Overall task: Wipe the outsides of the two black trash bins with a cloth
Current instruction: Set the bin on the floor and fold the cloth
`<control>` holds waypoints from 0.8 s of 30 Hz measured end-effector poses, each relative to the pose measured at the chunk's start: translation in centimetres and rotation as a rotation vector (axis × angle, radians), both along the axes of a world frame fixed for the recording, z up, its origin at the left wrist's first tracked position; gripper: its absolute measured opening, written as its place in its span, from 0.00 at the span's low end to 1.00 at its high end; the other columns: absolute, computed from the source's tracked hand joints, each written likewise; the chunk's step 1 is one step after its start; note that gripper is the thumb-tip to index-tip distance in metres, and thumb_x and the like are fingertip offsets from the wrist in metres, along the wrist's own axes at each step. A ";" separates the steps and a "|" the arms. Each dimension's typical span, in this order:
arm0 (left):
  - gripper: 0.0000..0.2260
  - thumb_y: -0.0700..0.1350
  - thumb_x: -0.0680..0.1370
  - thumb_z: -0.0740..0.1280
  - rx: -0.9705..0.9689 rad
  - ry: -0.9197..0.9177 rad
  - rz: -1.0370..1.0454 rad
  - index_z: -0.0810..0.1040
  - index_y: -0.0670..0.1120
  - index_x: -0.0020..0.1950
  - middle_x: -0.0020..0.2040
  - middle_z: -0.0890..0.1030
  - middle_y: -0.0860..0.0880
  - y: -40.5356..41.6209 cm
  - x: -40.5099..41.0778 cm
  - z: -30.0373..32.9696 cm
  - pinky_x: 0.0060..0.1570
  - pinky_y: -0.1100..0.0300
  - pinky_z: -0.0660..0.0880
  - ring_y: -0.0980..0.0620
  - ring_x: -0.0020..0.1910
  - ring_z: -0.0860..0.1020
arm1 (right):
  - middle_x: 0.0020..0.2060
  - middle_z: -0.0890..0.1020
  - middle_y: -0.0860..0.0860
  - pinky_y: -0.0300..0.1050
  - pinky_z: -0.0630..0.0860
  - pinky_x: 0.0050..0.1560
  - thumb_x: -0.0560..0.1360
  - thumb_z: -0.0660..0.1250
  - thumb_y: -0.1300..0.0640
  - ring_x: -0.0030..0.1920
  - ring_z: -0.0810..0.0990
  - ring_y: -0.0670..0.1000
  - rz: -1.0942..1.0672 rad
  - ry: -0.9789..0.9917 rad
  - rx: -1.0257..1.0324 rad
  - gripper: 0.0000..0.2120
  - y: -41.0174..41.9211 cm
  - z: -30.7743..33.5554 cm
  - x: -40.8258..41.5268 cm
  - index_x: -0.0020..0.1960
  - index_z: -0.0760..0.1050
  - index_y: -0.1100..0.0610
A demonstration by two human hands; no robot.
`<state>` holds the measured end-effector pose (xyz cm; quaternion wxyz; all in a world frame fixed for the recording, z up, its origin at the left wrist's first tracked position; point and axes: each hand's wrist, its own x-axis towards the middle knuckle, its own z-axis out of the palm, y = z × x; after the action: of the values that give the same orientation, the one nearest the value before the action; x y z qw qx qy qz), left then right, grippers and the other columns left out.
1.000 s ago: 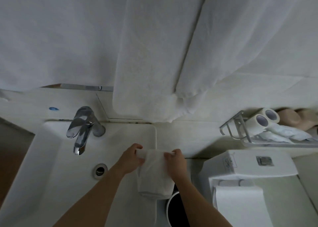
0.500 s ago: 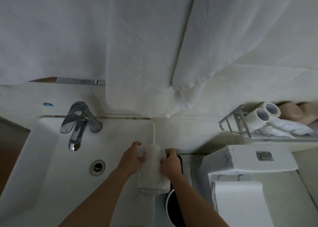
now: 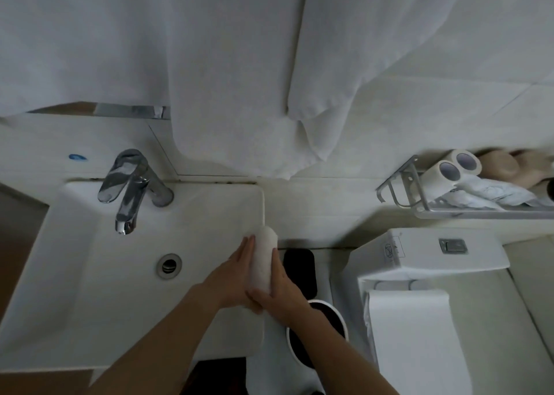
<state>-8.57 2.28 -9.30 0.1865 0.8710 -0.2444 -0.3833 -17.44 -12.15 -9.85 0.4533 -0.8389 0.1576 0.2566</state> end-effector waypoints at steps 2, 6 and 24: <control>0.72 0.60 0.57 0.83 -0.018 -0.017 0.003 0.26 0.53 0.76 0.81 0.38 0.51 0.2 0.2 -0.3 0.70 0.54 0.67 0.49 0.78 0.58 | 0.74 0.66 0.57 0.51 0.72 0.63 0.72 0.66 0.36 0.67 0.73 0.59 -0.077 0.023 0.053 0.51 0.7 -0.7 -0.3 0.77 0.29 0.41; 0.70 0.59 0.57 0.82 -0.058 0.002 0.002 0.31 0.54 0.79 0.81 0.42 0.53 0.5 0.7 -0.1 0.68 0.54 0.69 0.50 0.77 0.59 | 0.75 0.65 0.54 0.48 0.72 0.63 0.72 0.67 0.37 0.67 0.74 0.56 -0.066 0.006 0.072 0.51 0.0 -0.7 0.2 0.77 0.31 0.41; 0.65 0.61 0.58 0.81 0.102 -0.011 -0.121 0.37 0.53 0.80 0.78 0.60 0.50 -0.4 3.6 0.9 0.61 0.50 0.74 0.47 0.69 0.70 | 0.77 0.61 0.51 0.50 0.67 0.68 0.79 0.54 0.34 0.71 0.69 0.55 0.029 0.074 -0.053 0.37 -2.0 0.5 2.8 0.80 0.43 0.47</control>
<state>-5.02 1.84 -8.44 0.1169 0.8650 -0.2779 -0.4011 -14.60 -14.19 -9.37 0.4211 -0.8428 0.1687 0.2896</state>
